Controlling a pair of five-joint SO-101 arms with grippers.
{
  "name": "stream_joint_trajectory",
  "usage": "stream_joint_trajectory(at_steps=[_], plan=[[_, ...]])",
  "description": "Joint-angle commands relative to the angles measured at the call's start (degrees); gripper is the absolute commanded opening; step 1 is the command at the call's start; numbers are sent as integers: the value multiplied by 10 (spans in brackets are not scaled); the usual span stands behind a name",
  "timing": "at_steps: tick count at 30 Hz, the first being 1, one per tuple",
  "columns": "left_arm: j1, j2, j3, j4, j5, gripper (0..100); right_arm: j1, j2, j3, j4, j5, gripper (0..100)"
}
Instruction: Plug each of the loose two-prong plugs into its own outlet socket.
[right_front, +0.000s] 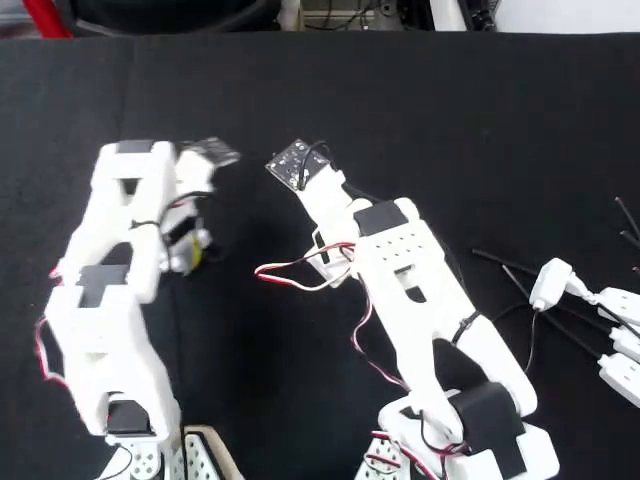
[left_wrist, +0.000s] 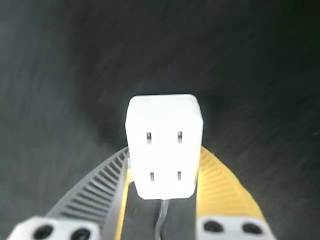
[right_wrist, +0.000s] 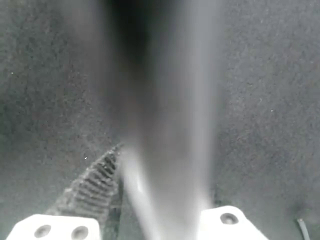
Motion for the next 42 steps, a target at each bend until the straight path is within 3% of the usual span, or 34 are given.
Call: stream_joint_trajectory(at_steps=[1, 13, 21, 27, 32, 36, 42], plan=[[65, -4, -33, 8, 16, 39, 6, 1, -22, -7, 5, 11], [141, -83, 75, 6, 49, 48, 6, -3, -24, 7, 20, 11], [171, -199, 189, -53, 73, 287, 7, 0, -27, 8, 20, 11], [166, -306, 256, -50, 76, 353, 6, 1, -27, 8, 20, 11], [97, -467, 332, -25, 127, 353, 4, 0, -34, 28, 21, 11], [-40, -613, 418, -19, 152, 353, 3, -3, -62, 69, 21, 11], [-203, -795, 664, -107, 149, 353, -62, 1, -131, 196, 40, 11]])
